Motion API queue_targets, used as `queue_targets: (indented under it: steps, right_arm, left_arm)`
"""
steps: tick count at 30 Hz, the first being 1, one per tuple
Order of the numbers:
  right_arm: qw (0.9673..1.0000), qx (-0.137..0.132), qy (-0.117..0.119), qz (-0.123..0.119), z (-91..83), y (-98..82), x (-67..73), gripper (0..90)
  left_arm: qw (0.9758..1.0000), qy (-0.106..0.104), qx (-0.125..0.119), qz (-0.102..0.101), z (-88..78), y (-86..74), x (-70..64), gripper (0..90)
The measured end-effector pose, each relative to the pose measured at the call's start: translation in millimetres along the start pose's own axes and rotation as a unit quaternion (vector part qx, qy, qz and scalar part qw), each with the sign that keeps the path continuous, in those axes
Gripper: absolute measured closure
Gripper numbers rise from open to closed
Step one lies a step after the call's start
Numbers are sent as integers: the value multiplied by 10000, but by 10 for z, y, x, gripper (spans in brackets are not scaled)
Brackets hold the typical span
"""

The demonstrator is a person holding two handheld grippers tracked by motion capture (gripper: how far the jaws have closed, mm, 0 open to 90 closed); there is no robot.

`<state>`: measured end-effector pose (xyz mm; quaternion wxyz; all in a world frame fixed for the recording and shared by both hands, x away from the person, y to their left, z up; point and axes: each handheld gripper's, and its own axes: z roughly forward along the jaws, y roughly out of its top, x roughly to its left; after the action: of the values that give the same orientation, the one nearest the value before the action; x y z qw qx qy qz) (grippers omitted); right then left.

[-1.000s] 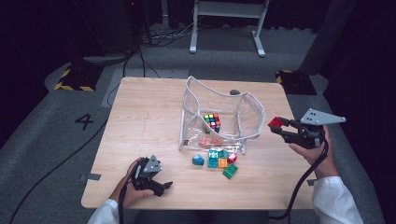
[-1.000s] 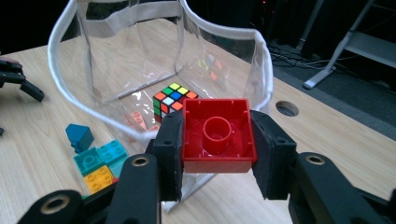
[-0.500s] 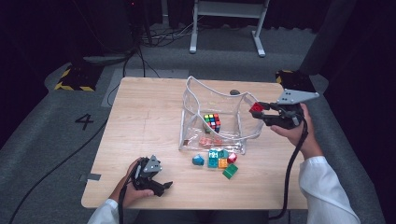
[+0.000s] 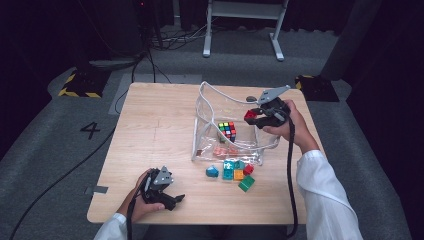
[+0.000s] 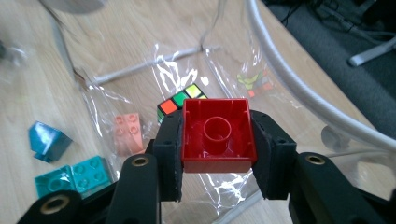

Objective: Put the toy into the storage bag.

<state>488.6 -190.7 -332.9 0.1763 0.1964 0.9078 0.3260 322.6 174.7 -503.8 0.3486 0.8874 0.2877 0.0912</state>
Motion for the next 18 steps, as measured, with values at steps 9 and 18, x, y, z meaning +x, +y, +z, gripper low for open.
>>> queue_targets:
  steps: [9, 18]
  right_arm:
    - [9930, 1129, -183, -279, 279, 36, -99, 591]
    - [9761, 2036, -536, -541, 188, -100, -206, 591]
  left_arm:
    - [10000, 1, -2, -1, 0, 0, 0, 81]
    - [10000, 9, 6, 43, 2, 6, 7, 81]
